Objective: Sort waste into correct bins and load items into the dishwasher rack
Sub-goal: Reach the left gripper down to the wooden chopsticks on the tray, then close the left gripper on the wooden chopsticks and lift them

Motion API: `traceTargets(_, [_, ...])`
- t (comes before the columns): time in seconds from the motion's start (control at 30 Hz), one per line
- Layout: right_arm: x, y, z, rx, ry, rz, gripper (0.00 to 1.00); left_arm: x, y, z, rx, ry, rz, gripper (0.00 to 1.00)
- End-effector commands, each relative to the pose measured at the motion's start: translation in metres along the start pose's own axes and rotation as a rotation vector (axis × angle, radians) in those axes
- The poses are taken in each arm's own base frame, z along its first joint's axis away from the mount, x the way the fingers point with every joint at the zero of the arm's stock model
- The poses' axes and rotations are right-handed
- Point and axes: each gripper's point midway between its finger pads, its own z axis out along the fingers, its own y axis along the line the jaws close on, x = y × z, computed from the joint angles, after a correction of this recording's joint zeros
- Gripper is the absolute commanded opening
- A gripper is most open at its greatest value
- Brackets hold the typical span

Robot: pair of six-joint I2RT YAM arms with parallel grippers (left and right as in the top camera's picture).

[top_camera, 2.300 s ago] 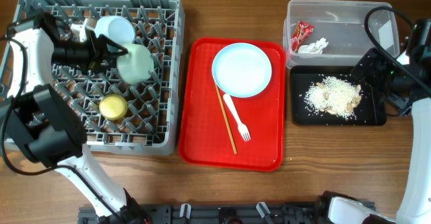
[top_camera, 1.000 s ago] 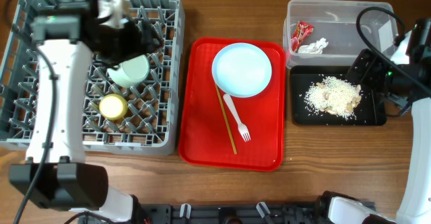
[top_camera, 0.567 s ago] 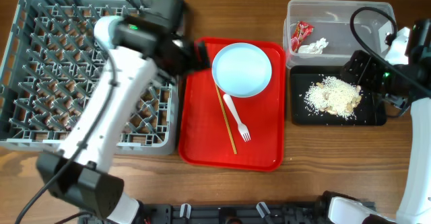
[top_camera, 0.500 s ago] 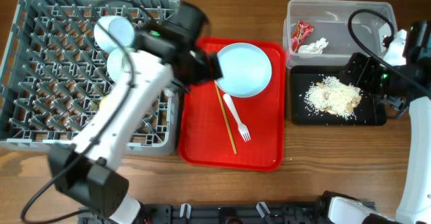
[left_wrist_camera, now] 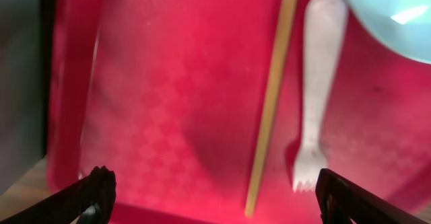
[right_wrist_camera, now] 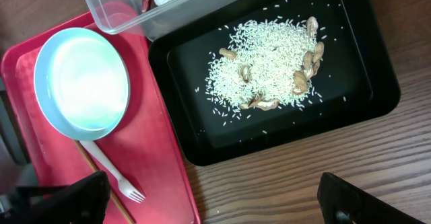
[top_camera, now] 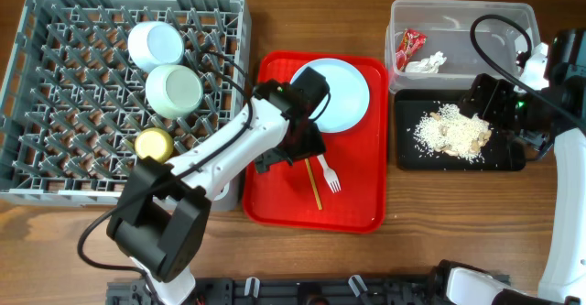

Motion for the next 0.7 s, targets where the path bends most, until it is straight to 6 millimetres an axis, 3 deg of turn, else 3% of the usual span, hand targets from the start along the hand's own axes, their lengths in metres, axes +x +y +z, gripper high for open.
traceTargets(0.0, [0.003, 0.002, 0.003, -0.017, 0.017, -0.009, 0.99, -0.002, 0.003, 0.025, -0.013, -0.017, 0.020, 0.98])
traceTargets(0.17, [0.003, 0.002, 0.003, -0.017, 0.017, -0.009, 0.99, -0.004, -0.005, 0.037, 0.002, -0.023, 0.102, 0.98])
traceTargets(0.67, [0.002, 0.002, 0.003, -0.017, 0.016, -0.009, 0.99, 0.008, 0.006, 0.069, -0.075, 0.064, 0.098, 0.91])
